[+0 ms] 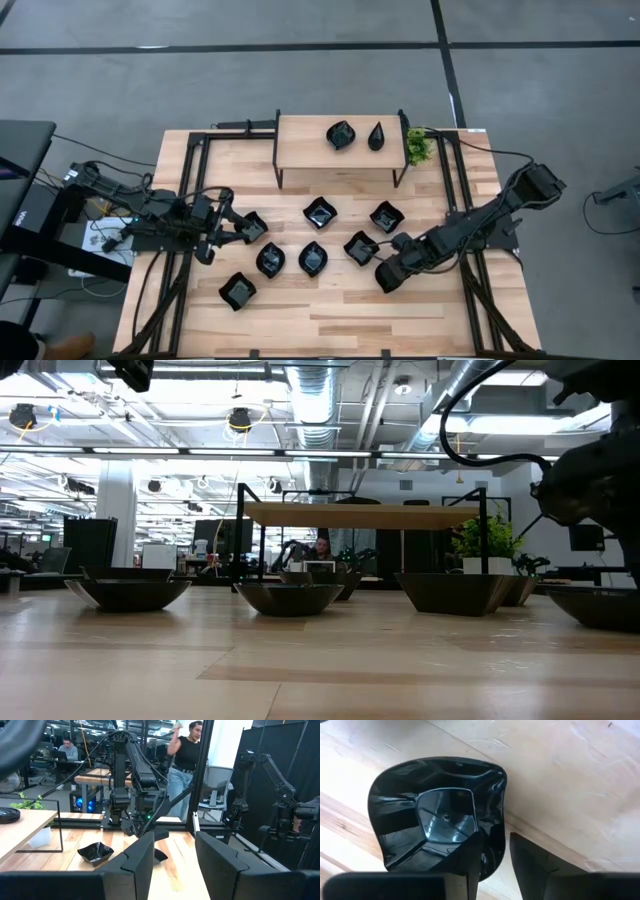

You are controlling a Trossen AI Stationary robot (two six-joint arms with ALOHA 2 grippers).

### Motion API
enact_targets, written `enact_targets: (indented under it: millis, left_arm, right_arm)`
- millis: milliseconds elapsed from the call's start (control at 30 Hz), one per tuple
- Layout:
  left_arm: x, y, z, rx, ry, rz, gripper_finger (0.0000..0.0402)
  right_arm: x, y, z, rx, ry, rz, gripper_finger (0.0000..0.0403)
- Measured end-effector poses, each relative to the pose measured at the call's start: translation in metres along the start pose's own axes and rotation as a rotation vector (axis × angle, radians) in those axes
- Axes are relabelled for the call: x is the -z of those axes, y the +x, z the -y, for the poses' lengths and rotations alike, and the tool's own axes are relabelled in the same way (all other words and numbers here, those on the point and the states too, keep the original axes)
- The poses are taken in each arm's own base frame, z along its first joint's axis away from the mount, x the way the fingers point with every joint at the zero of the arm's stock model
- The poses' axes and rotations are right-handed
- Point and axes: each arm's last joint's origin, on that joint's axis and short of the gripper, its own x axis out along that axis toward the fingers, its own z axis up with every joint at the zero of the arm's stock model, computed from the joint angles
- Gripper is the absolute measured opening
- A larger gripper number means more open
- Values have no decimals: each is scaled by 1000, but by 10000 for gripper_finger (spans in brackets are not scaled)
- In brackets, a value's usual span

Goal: Pick & Place Mini shaped plates
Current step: Stack the leaf-shaped plate on top of the other leaf-shaped plates on the shelf

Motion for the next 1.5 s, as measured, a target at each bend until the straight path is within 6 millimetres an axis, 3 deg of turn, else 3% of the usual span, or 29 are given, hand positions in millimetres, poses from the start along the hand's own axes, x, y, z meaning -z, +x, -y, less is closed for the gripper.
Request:
enact_targets:
  millis: [633,967,1500]
  left_arm:
    - [-1,0,-1,-34,-1,7,145]
    - [-1,0,-1,-33,-1,9,145]
    - [-1,0,-1,-33,-2,15,145]
  right_arm:
    - [0,0,-1,-6,0,0,6]
    - [0,-3,-2,-28,-4,-3,2]
    - [3,-56,3,-287,-46,0,1]
